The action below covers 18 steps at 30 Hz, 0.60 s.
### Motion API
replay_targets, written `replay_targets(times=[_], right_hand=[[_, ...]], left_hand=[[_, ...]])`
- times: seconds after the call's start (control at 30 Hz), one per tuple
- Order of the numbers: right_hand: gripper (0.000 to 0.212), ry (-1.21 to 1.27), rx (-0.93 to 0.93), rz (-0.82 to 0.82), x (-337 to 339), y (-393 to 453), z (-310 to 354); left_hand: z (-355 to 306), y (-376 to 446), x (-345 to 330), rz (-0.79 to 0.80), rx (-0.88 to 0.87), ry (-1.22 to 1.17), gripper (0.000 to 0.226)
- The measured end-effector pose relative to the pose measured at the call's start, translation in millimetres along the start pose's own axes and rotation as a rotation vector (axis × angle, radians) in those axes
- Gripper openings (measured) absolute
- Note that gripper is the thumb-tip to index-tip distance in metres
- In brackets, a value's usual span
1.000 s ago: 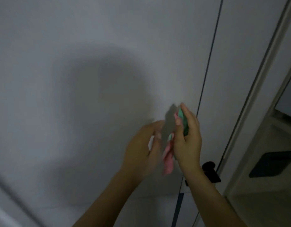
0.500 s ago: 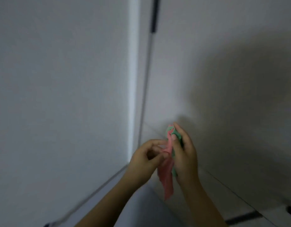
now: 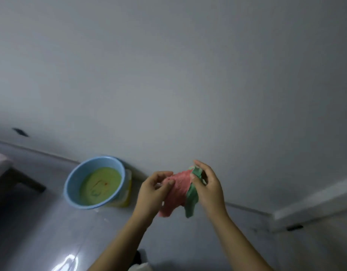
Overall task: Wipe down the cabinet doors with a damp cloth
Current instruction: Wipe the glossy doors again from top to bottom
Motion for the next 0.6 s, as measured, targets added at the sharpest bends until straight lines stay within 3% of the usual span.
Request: replay_targets(times=[0.13,0.3,0.4,0.5,0.6], right_hand=[[0.036,-0.123,-0.011,0.190,-124,23,19],[0.020,-0.166,-0.069,0.342,-271,55,45],[0.009,-0.222,-0.096,0.406,-331,71,55],[0.018,-0.321,-0.077,0.419,-388,93,57],[0.012,-0.373,-0.135,0.488,-439,118,52]], left_hand=[[3,29,115,-0.228,0.060,-0.027,0.013],[-2,77,243,-0.395,0.190,-0.085,0.011],[1,102,296,-0.455,0.256,-0.160,0.014],[8,134,338,-0.528,0.309,-0.211,0.015],[21,171,371,-0.600,0.380,-0.254,0.018]])
Point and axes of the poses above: each hand's wrist, its own y-axis towards the middle knuckle, its own x-axis out of the back of the hand, z = x × y, the point moved 2 cm from there along y, towards the middle knuckle, and after that the axes turned 15 degrees about -y, right-handed, at the moved point
